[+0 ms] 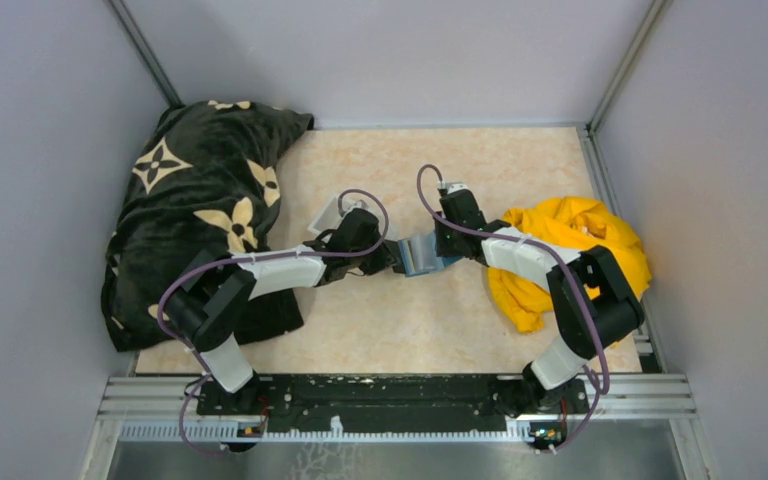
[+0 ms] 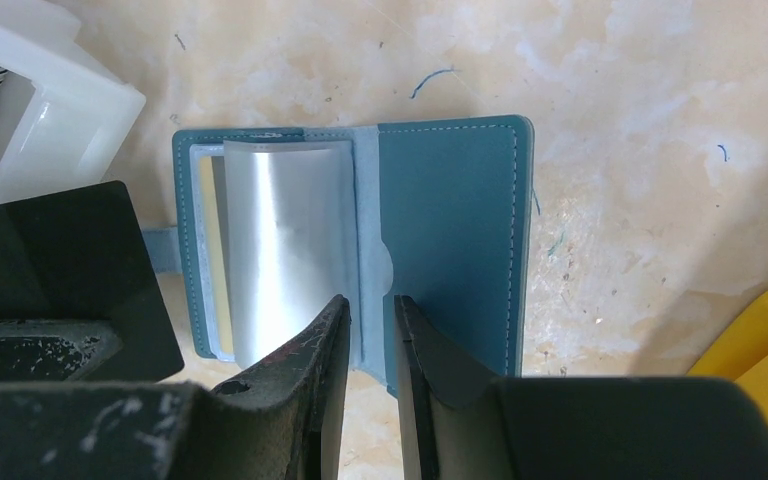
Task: Put the credit cards into the card holder
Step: Insert the credit card into the card holder.
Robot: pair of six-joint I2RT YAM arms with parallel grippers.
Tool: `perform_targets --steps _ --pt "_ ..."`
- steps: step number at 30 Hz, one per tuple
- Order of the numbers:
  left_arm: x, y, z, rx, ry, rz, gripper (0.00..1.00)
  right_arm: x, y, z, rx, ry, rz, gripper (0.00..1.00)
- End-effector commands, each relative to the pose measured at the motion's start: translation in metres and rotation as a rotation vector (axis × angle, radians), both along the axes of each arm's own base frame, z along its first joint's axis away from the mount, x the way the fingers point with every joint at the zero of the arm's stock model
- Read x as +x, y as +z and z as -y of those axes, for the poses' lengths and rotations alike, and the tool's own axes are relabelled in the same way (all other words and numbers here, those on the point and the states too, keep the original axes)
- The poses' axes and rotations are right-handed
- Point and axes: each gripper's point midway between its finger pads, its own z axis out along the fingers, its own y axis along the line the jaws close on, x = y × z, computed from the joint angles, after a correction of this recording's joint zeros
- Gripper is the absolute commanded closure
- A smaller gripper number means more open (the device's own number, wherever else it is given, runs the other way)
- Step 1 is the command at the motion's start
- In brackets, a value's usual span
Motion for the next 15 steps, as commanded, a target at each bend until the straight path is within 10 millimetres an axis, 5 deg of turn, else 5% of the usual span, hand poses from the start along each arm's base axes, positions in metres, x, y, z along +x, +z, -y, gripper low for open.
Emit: perform_targets --steps 1,15 --pt "0.001 0.010 0.012 -0.087 -0.007 -0.004 1.00 0.015 0.018 -0.005 0.033 -0.012 0.053 0.77" --pt "0.004 -0.001 0.011 -0.057 -0.008 -0.004 1.00 0.015 0.019 -0.006 0.039 -0.010 0.053 0.77"
